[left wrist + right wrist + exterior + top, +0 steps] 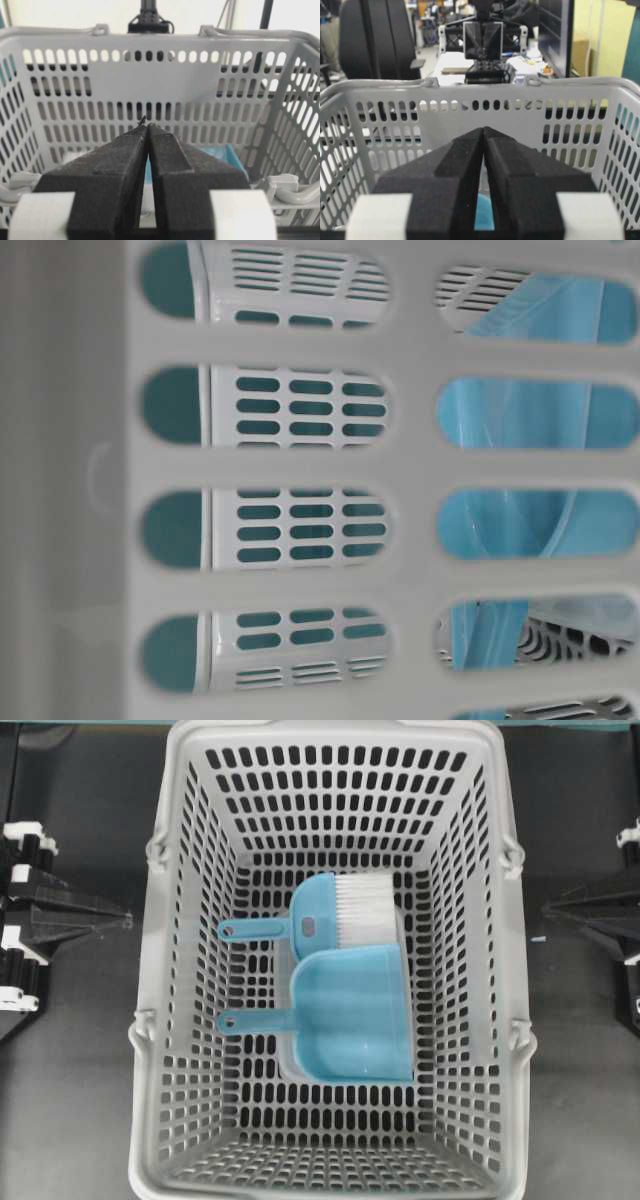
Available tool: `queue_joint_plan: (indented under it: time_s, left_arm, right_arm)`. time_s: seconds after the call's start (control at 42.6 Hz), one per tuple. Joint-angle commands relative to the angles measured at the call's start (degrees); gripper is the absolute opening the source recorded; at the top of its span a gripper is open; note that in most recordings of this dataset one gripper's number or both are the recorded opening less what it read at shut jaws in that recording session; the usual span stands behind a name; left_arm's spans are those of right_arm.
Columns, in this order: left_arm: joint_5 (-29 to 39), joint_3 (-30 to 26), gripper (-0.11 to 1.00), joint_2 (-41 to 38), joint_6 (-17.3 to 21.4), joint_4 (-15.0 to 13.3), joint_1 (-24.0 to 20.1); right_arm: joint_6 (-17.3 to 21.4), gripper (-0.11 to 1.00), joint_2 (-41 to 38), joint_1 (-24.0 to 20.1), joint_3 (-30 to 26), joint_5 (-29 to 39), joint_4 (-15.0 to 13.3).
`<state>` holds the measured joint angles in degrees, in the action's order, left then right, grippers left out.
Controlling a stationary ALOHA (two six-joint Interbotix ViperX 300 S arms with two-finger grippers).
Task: Pick up the dustpan from the shopping basket with the left arm.
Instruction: 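Move the left gripper over the blue dustpan handle in the basket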
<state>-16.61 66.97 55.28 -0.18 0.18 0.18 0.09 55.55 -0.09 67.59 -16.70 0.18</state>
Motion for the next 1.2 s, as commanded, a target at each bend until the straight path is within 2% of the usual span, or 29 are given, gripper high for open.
queue_joint_plan:
  time_s: [0.0, 0.094, 0.211, 0.352, 0.587, 0.704, 0.775, 0.822, 0.892, 0.962, 0.986, 1.033, 1.08, 1.174]
  left_arm:
    - [5.01, -5.98, 0.06, -0.62, -0.62, 2.29, -0.09]
    - [14.33, -11.34, 0.0, -1.41, -1.05, 2.29, -0.09]
    - [24.43, -17.14, 0.0, -3.43, -1.05, 2.29, 0.62]
    - [37.0, -25.22, 0.0, -7.38, -1.05, 2.29, 1.32]
    - [56.16, -39.2, 0.0, -18.11, -0.35, 2.37, 1.49]
    - [62.84, -44.47, 0.0, -22.76, -0.7, 2.37, 1.49]
    - [66.45, -47.29, 0.0, -25.66, -0.7, 2.37, 1.49]
    - [67.85, -48.52, 0.0, -27.16, -0.7, 2.37, 1.49]
    - [69.17, -50.1, 0.0, -29.27, -0.62, 2.37, 1.49]
    - [69.35, -51.42, 0.01, -31.11, -0.62, 2.37, 1.49]
    - [69.43, -51.68, 0.03, -31.46, -0.7, 2.37, 1.49]
    - [69.79, -52.38, 0.1, -32.61, -0.79, 2.37, 1.49]
    - [70.22, -52.91, 0.22, -33.57, -1.05, 2.37, 1.58]
    - [71.89, -54.4, 0.49, -36.3, -1.49, 2.37, 2.29]
  right_arm:
    - [0.53, 0.0, -0.53, 0.09, -1.76, -0.18, 0.18]
    - [0.7, 0.0, -0.44, 0.09, -2.99, 3.6, 0.53]
    - [0.79, 0.0, -0.35, 0.09, -5.54, 11.95, 0.53]
    - [0.79, 0.0, -0.26, 0.09, -7.91, 18.81, 0.53]
    - [0.62, 0.0, 0.18, 0.09, -9.49, 25.49, 0.53]
    - [0.62, 0.01, 1.05, 0.09, -9.67, 26.98, 0.53]
    - [0.53, 0.08, 1.49, 0.09, -9.67, 27.42, 0.53]
    - [0.53, 0.17, 1.67, 0.09, -9.76, 27.6, 0.53]
    - [0.53, 0.35, 1.93, 0.18, -9.76, 28.21, 0.53]
    - [0.7, 0.58, 1.93, 0.18, -9.76, 28.92, 0.53]
    - [0.7, 0.62, 1.93, 0.18, -9.76, 29.09, 0.53]
    - [0.7, 0.74, 1.93, 0.18, -9.76, 29.53, 0.53]
    - [0.7, 0.81, 1.93, 0.09, -9.84, 30.06, 0.53]
    - [0.7, 0.81, 2.02, 0.18, -9.84, 30.32, 0.53]
